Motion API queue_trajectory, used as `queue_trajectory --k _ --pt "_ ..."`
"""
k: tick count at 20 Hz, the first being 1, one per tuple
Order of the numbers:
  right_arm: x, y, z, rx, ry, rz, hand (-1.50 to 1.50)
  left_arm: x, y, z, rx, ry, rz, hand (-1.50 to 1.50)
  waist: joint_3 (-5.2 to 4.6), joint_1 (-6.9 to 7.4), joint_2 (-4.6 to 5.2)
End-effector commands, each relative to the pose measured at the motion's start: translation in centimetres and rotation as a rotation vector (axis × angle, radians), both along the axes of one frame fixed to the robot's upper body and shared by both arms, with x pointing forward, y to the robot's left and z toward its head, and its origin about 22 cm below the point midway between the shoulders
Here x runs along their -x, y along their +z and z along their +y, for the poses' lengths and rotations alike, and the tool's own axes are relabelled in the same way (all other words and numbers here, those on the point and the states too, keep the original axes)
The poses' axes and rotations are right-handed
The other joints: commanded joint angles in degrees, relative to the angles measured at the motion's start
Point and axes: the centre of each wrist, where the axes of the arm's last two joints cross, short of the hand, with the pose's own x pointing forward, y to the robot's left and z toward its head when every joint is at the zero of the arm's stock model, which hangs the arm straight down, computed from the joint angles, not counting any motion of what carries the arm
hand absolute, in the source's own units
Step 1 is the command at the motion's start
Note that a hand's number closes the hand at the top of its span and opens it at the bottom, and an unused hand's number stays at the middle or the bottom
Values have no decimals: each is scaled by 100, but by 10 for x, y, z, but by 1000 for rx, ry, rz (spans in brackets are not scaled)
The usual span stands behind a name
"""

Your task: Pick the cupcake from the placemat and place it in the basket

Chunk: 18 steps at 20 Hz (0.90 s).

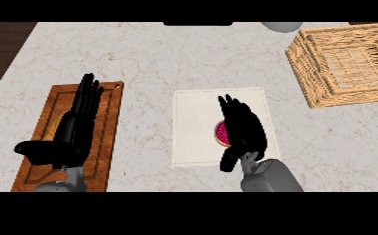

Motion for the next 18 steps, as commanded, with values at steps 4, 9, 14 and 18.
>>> queue_trajectory --k 4,9,14,18 --pt "9 -25 -1 30 73 63 150 1 17 10 11 0 -2 0 1 6 -2" --pt "13 -27 6 56 154 22 150 8 18 -14 2 0 16 0 1 2 -5" --pt "-2 -19 15 113 178 -4 150 0 -8 16 19 -12 3 0 -1 3 1" --pt "11 -64 -63 138 248 -26 150 6 6 7 -14 6 11 0 4 1 4"
